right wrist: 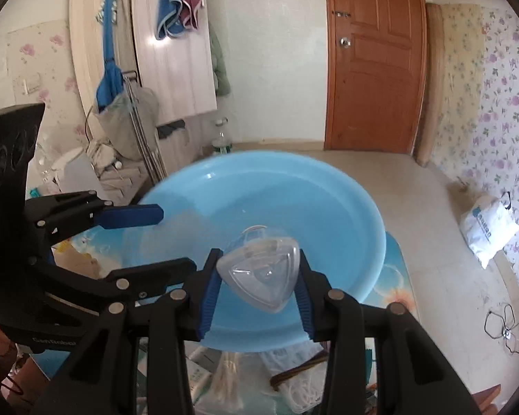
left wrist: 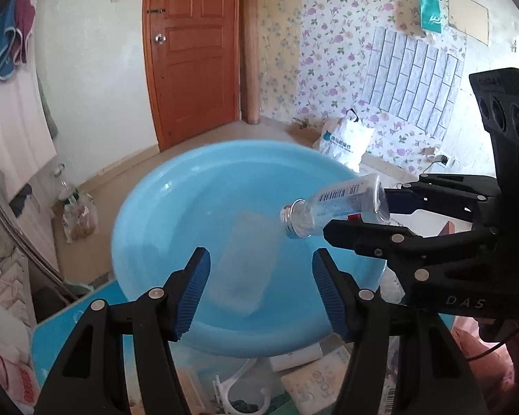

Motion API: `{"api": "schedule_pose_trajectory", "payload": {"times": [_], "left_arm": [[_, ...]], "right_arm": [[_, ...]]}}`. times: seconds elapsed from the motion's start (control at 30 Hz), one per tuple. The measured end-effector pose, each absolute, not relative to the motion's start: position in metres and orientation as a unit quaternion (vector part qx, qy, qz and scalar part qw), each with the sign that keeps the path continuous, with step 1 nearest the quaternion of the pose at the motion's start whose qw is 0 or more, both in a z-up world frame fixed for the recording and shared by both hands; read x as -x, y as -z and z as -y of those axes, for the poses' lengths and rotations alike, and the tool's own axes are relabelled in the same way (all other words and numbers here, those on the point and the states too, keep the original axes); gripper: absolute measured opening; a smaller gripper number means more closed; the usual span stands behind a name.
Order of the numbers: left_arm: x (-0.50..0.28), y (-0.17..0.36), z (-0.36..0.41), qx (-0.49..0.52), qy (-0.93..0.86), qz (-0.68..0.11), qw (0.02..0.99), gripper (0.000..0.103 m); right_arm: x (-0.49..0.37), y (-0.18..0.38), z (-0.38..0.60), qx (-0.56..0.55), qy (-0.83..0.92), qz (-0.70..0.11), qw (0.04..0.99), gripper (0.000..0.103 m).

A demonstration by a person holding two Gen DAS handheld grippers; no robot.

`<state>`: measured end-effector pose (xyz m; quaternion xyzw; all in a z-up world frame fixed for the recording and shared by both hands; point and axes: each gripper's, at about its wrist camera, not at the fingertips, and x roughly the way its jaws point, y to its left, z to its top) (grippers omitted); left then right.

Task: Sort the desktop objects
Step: 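Open the left tool to drop the box while the right tool drops the vial into the basin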

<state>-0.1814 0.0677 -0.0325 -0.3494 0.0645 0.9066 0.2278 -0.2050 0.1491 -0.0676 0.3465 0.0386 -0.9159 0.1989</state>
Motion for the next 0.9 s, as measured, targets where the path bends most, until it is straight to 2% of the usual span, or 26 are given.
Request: {"api": "schedule_pose_trajectory", "payload": {"times": [0.2, 0.33, 0.37, 0.6, 0.9], "left_arm": [[0.184, 0.053, -0.064, 0.372, -0.898, -0.064, 0.225, 0.064], [0.18, 0.047, -0.055, 0.365, -0.905, -0.053, 0.214, 0.088], [0.179, 0.045, -0.056, 0.363, -0.905, -0.051, 0.215, 0.09], [0.166, 0.038, -0.056, 0.357, -0.909, -0.047, 0.211, 0.094], [0.151, 0.04, -0.056, 0.357, -0.91, -0.061, 0.202, 0.097]], "right_arm": [[0.208, 0.077, -0.151, -0.36, 0.914, -0.034, 0.187, 0.039], [0.213, 0.078, -0.152, -0.366, 0.913, -0.025, 0.179, 0.042], [0.212, 0.076, -0.152, -0.364, 0.914, -0.023, 0.179, 0.044], [0.204, 0.07, -0.149, -0.359, 0.916, -0.026, 0.179, 0.05], [0.194, 0.068, -0.152, -0.361, 0.917, -0.013, 0.168, 0.051]]}}
